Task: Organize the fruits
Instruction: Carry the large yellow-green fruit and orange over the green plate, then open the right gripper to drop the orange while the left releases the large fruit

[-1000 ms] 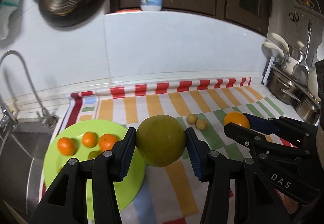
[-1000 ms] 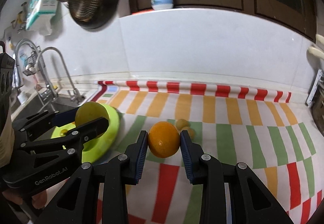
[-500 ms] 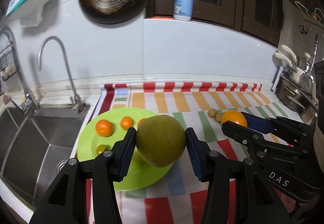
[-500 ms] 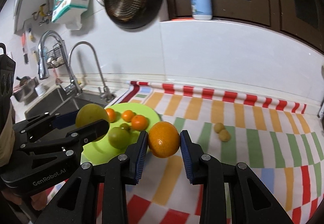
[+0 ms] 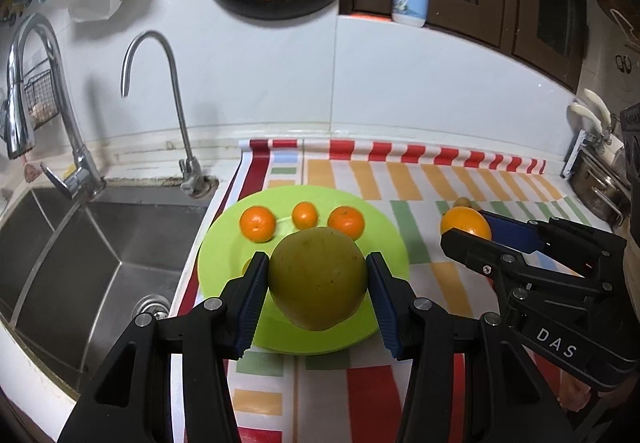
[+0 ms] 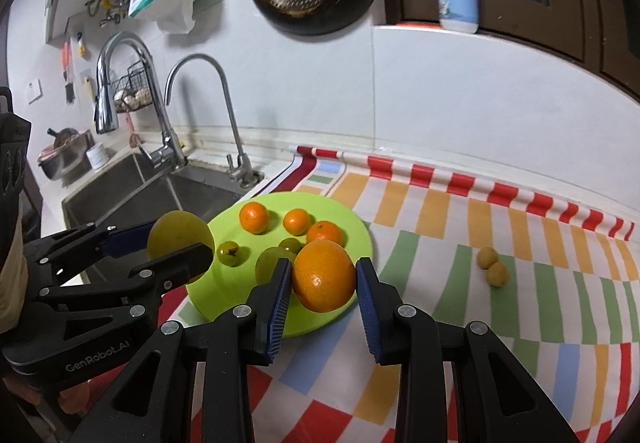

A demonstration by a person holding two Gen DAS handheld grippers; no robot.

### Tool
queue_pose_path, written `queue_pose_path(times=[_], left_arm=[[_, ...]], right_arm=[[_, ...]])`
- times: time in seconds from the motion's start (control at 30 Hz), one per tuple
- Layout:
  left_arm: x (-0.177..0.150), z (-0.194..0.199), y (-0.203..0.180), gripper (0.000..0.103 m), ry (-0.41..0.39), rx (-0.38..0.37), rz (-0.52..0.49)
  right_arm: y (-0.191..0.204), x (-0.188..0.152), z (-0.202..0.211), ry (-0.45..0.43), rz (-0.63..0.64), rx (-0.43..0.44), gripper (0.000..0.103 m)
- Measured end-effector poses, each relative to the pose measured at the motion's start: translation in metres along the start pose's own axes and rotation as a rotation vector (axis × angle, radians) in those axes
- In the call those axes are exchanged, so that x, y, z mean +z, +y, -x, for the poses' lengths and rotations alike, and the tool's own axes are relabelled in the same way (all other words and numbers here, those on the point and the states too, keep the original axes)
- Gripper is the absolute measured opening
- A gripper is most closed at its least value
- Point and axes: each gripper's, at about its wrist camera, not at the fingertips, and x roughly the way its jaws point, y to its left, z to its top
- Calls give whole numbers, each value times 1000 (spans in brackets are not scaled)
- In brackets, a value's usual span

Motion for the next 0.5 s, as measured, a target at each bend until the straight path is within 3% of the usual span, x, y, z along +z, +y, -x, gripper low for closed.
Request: queue_pose_path(times=[0.5], left_arm=[[-15, -52, 15, 49, 112, 16, 46]], right_arm=[[-5, 4, -67, 111, 40, 41, 34]])
